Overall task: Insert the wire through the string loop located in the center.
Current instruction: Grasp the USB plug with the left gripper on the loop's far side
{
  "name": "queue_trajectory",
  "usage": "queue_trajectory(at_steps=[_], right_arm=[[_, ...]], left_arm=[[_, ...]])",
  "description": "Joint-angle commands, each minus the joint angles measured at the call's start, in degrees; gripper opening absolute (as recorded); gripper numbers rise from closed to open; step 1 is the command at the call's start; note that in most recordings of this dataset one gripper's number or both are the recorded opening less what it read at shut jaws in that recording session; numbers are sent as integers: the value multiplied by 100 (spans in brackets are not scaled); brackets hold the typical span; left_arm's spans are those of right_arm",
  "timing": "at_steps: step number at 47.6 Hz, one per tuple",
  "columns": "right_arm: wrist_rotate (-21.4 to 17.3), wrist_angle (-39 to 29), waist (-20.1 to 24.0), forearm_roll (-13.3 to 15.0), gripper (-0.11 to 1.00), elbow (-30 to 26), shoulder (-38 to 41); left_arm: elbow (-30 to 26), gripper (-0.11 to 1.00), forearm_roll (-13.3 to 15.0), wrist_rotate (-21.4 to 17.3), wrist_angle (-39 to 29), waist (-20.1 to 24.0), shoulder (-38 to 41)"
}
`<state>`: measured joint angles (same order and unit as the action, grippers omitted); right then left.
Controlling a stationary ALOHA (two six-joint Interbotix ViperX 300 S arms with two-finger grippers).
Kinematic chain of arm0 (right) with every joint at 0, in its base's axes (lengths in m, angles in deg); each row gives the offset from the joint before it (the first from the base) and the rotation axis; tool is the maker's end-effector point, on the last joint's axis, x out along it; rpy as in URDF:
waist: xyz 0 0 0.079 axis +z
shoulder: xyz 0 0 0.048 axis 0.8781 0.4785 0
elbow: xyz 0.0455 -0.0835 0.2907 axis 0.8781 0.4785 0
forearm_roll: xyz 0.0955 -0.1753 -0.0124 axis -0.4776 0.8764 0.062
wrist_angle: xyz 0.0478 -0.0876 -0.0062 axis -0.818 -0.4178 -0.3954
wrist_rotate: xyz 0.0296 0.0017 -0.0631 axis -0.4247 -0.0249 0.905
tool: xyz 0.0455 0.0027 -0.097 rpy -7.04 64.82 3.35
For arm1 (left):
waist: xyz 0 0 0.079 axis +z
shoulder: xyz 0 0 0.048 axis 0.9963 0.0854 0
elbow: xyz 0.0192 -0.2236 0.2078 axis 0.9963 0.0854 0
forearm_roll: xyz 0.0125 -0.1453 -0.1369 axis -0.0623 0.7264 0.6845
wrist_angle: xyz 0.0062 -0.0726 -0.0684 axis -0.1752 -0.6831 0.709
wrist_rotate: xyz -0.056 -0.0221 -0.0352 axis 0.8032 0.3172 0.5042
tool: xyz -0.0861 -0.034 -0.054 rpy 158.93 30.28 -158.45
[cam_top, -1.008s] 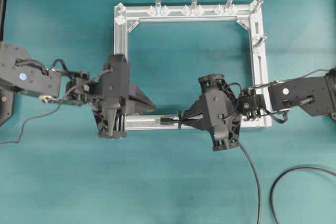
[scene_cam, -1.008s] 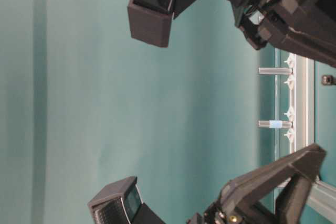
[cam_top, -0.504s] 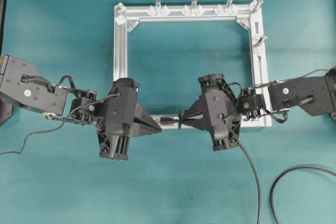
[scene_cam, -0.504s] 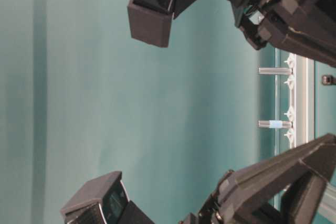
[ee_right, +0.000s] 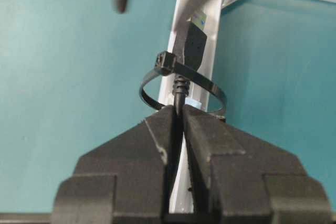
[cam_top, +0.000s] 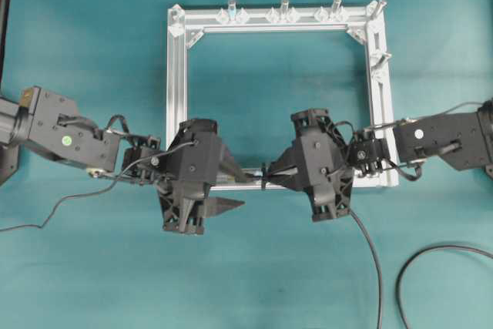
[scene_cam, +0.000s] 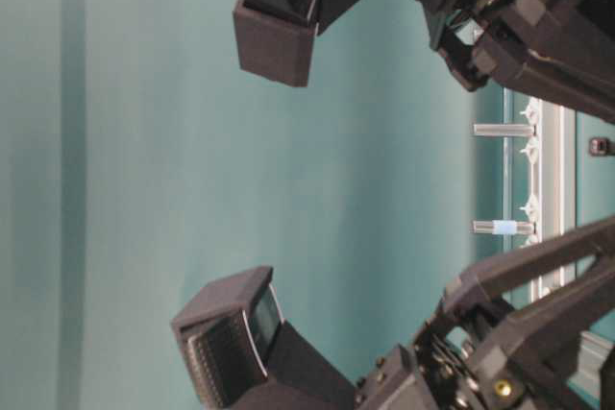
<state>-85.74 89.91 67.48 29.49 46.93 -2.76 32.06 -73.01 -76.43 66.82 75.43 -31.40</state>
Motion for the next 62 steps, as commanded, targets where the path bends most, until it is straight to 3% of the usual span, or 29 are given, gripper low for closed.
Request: queue_trajectory(at_steps=[1,35,62], right_arm=[[0,53,0,9,11,-88,-88],[0,53,-9,9,11,-88,-88],[0,53,-9,9,11,-97,-88]], left_arm=[[-123,74,-26,-114,18,35,-70],[-325,73,-26,-483,-18,334,229],[-316,71,-26,-475,-26,343,439]])
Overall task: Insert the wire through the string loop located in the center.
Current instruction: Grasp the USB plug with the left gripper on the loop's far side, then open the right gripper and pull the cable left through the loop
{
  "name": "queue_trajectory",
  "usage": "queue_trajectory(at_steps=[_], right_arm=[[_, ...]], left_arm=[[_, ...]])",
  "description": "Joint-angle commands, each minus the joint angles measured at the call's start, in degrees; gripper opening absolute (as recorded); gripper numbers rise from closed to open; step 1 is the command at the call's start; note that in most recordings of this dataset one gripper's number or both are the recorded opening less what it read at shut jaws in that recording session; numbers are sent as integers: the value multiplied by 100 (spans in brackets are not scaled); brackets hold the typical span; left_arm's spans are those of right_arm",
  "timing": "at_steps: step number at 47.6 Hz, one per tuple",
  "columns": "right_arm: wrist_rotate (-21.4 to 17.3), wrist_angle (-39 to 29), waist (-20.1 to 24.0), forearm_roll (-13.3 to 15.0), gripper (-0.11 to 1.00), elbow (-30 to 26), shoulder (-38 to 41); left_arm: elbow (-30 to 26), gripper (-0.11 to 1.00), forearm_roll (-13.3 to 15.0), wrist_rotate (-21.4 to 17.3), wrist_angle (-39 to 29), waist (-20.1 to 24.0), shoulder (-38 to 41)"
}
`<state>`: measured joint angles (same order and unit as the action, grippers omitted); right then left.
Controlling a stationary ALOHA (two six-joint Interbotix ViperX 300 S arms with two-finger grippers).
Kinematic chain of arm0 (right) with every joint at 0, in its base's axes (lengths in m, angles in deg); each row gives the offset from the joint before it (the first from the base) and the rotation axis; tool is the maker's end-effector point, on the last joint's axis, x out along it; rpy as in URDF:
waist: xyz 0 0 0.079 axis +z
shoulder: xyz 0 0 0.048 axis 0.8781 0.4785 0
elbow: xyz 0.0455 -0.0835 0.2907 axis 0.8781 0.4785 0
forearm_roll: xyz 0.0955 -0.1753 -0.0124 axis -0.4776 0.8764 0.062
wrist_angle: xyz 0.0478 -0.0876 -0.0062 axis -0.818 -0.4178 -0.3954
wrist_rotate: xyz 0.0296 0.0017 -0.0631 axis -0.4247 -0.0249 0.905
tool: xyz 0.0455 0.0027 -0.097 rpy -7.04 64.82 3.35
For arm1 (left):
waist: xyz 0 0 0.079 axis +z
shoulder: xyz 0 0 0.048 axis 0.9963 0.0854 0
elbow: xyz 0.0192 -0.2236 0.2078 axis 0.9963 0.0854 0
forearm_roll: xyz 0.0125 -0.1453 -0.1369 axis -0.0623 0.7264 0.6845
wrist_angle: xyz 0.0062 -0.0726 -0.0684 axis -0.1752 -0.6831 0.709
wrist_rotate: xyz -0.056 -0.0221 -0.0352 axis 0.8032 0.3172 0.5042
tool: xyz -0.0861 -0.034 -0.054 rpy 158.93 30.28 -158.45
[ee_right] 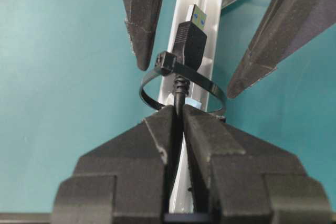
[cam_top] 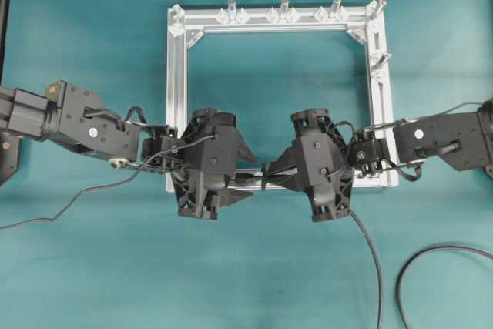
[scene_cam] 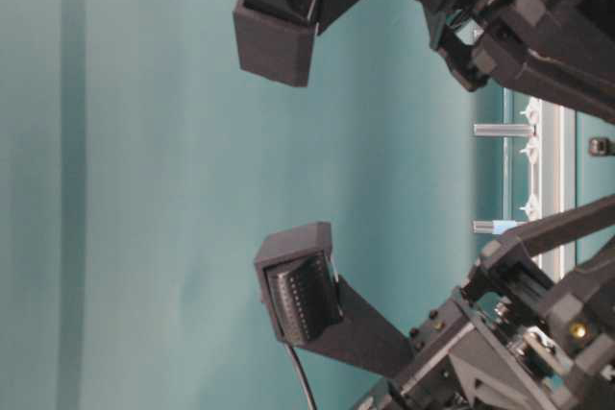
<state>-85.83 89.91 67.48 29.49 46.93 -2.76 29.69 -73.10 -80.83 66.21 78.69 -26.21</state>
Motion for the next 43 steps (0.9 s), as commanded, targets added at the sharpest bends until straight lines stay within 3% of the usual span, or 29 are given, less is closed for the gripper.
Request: queue_trajectory(at_steps=[1,7,13,15,43], right_arm=[[9,53,0,9,11,-97,-88],[9,53,-9,9,11,-97,-88],[9,53,-9,9,11,-114,-88],[9,62,-9,9,11,-114,-88],[35,53,0,18,11,-114,-88]], left_arm=[[-79,70,-18,-35,44,18,-79],[-88,58,-18,-35,9,18,-79],[-79,25,-9,-26,9,0,-97],[-79,18,-9,-18,9,-9,-97],[-105,19,-18,-26,9,-9,-141]])
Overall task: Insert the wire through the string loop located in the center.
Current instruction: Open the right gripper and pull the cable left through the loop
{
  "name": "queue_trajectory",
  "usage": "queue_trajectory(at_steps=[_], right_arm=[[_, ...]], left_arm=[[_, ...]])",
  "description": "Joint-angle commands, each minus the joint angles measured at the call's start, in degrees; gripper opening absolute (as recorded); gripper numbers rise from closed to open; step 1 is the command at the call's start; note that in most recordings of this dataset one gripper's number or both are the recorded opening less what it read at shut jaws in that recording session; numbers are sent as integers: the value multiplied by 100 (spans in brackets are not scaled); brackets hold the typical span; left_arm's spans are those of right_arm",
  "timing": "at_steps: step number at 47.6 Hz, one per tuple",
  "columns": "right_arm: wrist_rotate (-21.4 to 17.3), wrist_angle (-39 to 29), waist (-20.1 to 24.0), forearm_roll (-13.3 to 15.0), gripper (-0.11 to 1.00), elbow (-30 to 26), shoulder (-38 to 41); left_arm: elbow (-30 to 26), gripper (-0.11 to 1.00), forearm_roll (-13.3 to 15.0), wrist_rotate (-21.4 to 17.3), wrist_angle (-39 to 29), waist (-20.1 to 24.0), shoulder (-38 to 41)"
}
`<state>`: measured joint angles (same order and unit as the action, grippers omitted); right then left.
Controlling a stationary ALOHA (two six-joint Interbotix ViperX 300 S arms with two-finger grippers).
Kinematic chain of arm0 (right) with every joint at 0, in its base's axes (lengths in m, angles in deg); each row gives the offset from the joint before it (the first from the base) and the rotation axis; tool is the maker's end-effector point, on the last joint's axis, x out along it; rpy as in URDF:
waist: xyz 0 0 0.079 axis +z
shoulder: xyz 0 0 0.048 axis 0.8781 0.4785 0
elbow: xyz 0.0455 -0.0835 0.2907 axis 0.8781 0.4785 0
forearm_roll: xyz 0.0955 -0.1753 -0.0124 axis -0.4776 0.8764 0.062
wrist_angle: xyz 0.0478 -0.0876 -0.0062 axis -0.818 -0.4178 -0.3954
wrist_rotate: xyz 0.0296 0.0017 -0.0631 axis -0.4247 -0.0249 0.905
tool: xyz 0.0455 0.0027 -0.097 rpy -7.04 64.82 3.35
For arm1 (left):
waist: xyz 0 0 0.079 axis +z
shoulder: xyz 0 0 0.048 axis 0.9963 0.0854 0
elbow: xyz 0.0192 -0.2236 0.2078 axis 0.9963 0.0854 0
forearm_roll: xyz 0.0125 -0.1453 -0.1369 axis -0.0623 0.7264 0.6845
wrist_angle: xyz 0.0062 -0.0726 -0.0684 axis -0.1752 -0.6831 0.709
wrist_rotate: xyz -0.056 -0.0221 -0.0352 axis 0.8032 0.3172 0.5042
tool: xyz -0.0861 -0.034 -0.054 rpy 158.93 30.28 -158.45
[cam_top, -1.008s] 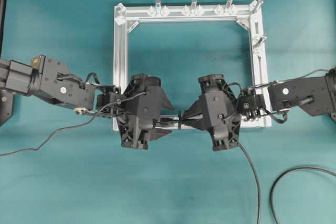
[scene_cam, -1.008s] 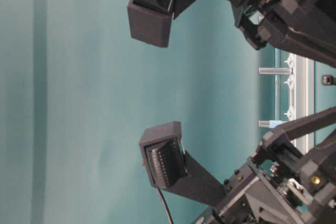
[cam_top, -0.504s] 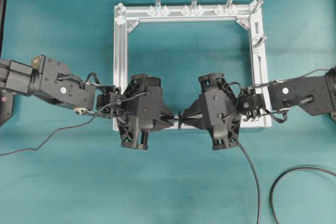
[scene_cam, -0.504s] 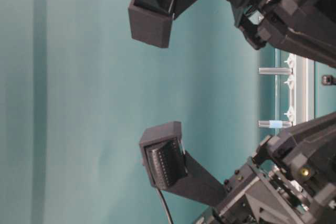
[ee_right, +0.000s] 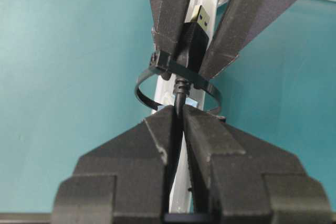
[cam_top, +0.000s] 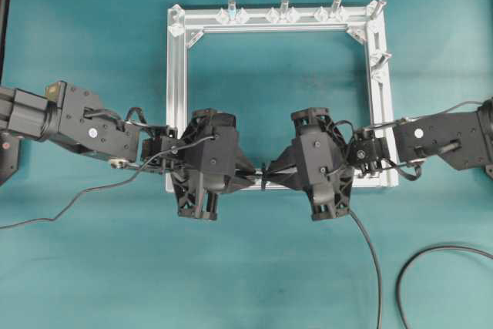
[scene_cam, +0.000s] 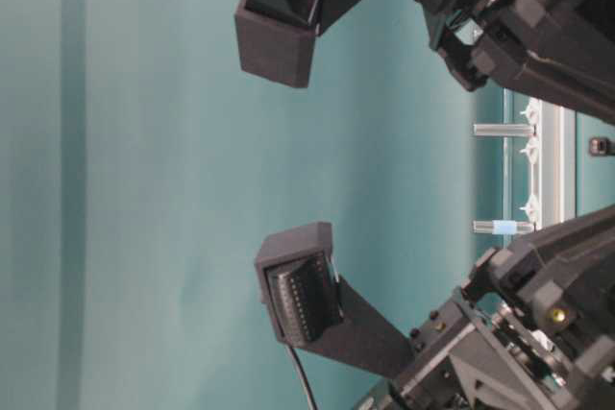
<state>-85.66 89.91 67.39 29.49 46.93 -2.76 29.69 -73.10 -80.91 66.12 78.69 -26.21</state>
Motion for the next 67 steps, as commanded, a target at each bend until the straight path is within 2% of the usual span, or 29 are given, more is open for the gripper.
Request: queue_trajectory(at_steps=[1,28,30,36,39,50,67], right_arm=[[18,53,0,26,11,-114,-88],[0,18,0,53,10,-70,-193],[0,18,9,53,13,-70,-193],[-9,26,0,53,42,-70,-193],[0,18,0,53,49,-70,-193],[-9,-44,9,53,50,-53,-272],[-26,-589,0,35,50,246,-756]], left_arm=[[-105,19,-18,-18,18,-18,-141],[-105,19,-18,-18,18,-18,-185],[-105,19,-18,-18,18,-18,-193],[-88,19,-18,-18,9,-18,-211],[-97,19,-9,-18,-9,-9,-220],[-97,19,-9,-18,-44,-18,-220],[141,19,-18,-35,-272,-9,-554]])
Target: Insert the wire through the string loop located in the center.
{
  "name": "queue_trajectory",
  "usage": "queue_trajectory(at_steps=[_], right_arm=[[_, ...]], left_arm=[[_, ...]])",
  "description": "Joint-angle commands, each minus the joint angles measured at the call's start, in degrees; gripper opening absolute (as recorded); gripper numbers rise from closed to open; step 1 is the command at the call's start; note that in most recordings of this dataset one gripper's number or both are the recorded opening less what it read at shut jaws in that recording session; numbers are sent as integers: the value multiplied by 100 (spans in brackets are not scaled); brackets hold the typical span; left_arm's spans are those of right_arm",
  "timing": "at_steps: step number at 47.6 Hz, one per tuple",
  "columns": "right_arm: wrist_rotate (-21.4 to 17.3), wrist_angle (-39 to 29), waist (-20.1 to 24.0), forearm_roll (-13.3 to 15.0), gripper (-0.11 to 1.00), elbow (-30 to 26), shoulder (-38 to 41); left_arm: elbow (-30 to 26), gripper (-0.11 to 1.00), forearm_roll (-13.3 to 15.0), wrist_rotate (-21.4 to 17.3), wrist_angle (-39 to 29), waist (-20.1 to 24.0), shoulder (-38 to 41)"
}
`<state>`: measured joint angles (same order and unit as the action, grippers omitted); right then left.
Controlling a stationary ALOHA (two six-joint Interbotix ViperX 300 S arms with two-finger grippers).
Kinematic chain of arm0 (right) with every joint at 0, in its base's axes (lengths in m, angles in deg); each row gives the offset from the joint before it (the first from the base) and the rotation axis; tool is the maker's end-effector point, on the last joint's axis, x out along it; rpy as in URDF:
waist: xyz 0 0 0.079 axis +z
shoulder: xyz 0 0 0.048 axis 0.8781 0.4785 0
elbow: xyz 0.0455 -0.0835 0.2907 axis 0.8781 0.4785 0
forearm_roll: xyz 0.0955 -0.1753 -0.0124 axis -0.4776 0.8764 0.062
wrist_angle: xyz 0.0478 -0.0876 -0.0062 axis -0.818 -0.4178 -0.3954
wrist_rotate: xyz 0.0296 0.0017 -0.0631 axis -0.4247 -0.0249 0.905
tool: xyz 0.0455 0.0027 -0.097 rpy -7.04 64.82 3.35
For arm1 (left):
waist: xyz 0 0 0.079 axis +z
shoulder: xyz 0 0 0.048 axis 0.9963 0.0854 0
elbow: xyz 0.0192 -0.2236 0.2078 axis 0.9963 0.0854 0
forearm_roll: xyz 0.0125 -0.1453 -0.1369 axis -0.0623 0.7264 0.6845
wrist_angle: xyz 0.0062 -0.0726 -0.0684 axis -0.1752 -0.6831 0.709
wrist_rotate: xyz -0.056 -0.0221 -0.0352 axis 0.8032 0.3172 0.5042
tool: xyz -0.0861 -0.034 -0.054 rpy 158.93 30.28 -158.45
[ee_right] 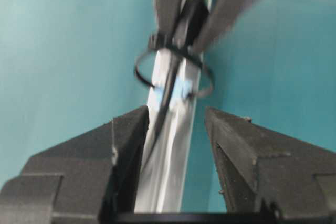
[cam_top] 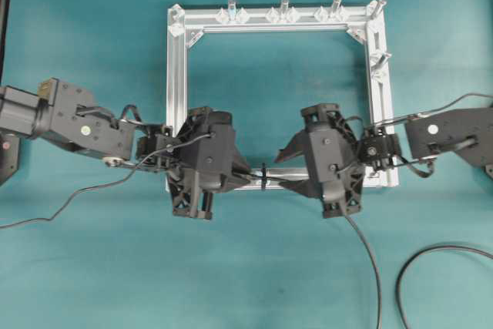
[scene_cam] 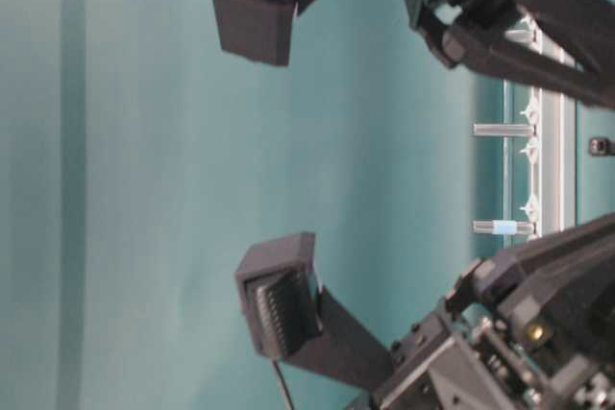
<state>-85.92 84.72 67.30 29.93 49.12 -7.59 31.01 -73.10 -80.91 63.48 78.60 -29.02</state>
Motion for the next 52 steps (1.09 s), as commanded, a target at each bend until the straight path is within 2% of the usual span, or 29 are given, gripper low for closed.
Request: queue_trajectory(at_steps=[1,18,40,52], right_arm=[[0,-97,9,-9,50,70,-308],[0,-132,18,-26,50,510,-721],[-9,-132,9,-26,50,536,-747],[-9,-132,9,-26,49,536,-747]], left_arm=[[35,19,-9,-35,-18,0,-308],[510,19,-9,-9,-290,0,-826],[1169,19,-9,9,-475,44,-1397],[1591,18,0,220,-589,123,-1828]])
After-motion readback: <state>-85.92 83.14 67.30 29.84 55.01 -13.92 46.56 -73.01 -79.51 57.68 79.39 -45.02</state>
